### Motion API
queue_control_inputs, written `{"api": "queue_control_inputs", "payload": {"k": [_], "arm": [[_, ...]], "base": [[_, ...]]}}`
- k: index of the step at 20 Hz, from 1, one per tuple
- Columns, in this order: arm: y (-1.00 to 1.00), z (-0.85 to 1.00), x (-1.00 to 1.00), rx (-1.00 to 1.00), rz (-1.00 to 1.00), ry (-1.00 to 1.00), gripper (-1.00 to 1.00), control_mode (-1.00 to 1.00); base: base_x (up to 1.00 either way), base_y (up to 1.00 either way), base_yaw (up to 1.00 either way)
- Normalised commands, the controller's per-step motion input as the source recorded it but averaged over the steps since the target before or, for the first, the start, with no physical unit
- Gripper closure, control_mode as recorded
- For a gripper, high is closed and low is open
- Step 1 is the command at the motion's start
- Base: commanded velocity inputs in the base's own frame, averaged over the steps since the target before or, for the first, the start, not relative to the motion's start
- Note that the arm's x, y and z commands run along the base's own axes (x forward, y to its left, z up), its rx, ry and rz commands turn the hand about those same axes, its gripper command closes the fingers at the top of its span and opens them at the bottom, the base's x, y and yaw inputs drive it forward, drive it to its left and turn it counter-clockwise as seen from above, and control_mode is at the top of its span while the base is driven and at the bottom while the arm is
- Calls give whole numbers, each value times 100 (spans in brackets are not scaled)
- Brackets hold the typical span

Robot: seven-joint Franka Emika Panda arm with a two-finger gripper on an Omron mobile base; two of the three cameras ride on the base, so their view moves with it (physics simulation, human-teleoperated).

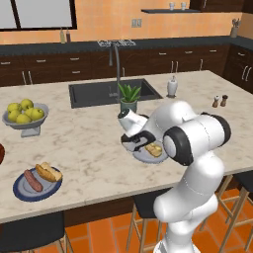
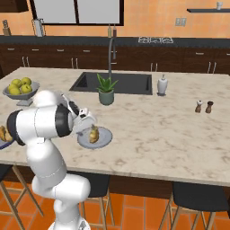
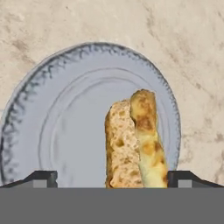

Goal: Place one bun and one sausage from the bowl on each plate.

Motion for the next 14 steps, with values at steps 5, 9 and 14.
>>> {"api": "queue_control_inputs", "payload": {"k": [5,9,14], "arm": [[8,79,-28,0,0,-2,-100,-100],[6,69,-52,7,0,-1,-100,-100],[-8,95,-78,44,-2,5,-100,-100]], "base": [[0,0,0],[0,0,0],[0,0,0]]}}
